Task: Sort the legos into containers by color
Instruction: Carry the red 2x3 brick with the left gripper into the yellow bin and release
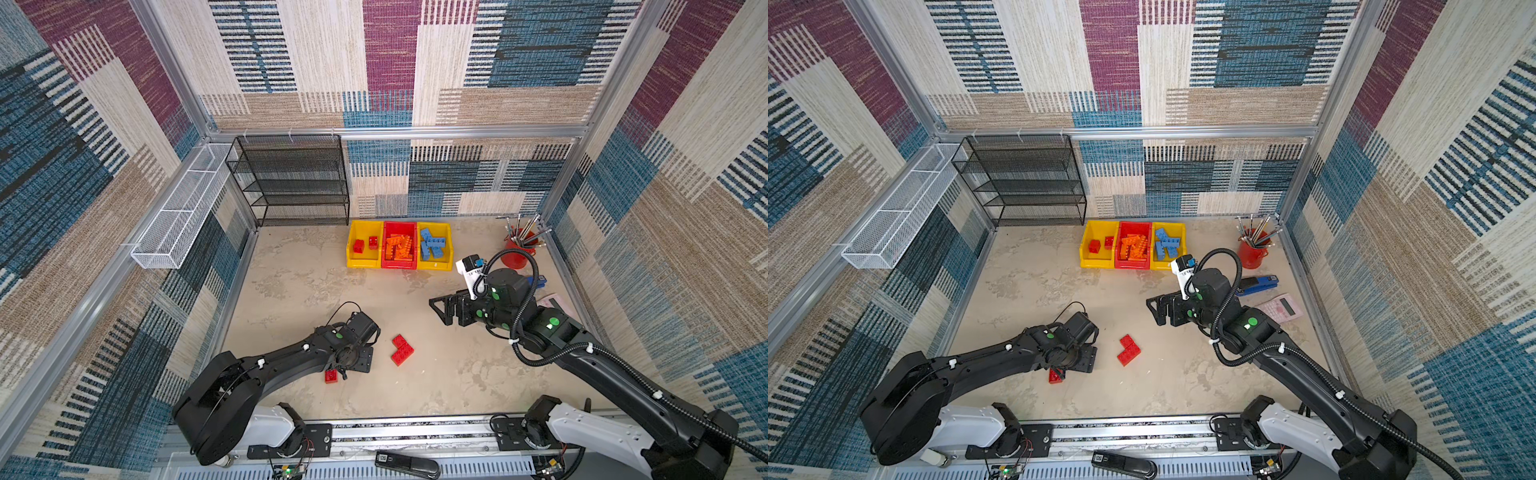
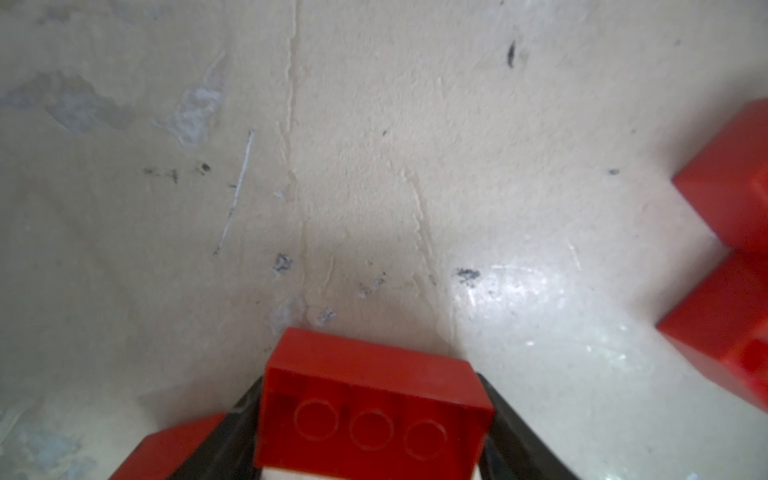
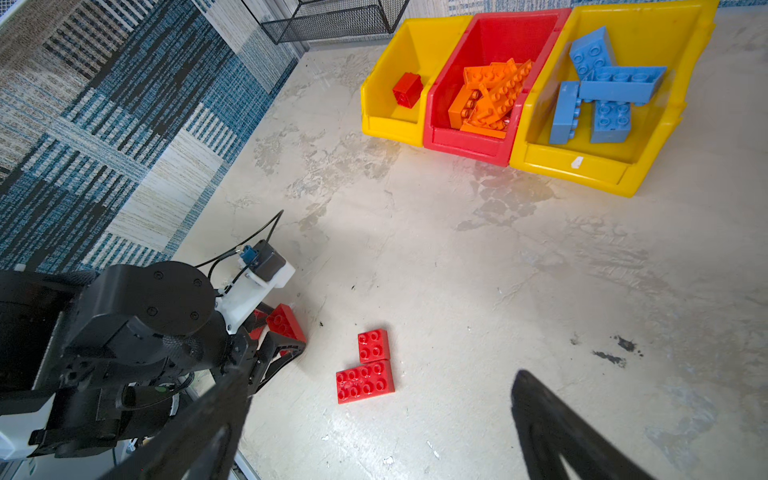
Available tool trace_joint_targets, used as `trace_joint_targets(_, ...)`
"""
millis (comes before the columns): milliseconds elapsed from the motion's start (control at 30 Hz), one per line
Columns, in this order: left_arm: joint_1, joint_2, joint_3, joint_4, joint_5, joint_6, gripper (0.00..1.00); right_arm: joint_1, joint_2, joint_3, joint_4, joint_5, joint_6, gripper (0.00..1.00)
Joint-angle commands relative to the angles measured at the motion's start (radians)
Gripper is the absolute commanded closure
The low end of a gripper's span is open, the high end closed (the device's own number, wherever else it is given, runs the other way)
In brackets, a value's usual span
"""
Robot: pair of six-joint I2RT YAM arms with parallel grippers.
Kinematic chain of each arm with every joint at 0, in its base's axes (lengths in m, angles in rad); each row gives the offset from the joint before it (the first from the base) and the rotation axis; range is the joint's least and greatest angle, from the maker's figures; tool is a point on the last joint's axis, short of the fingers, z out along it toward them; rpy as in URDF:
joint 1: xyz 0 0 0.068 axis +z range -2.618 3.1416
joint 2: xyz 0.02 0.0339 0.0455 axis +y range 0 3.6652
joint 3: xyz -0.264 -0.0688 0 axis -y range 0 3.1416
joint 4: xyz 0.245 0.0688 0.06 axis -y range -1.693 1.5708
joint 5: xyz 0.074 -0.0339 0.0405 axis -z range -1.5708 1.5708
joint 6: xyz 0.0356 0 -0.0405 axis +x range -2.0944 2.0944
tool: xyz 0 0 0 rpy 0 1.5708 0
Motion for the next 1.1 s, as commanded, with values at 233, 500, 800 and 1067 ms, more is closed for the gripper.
trace_joint_targets(233, 0.000, 0.004, 0.105, -0.073, -0.004, 0.008, 0.43, -0.001, -0.021, 0.015, -0.001, 0.023, 0.009, 0.01)
trace_joint_targets(500, 0.086, 0.183, 0.456, -0.154, -0.066, 0.120, 0.44, 0.000, -0.044, 0.036, -0.019, 0.070, -0.003, 0.01)
trace_joint_targets(800, 0.285, 0.561, 1.012, -0.240, -0.002, 0.236, 0.44, 0.001, -0.029, 0.066, -0.026, 0.120, -0.022, 0.01)
trace_joint_targets(1067, 0.371, 0.917, 1.530, -0.389, 0.002, 0.300, 0.44, 0.000, 0.034, 0.079, 0.009, 0.137, -0.021, 0.01)
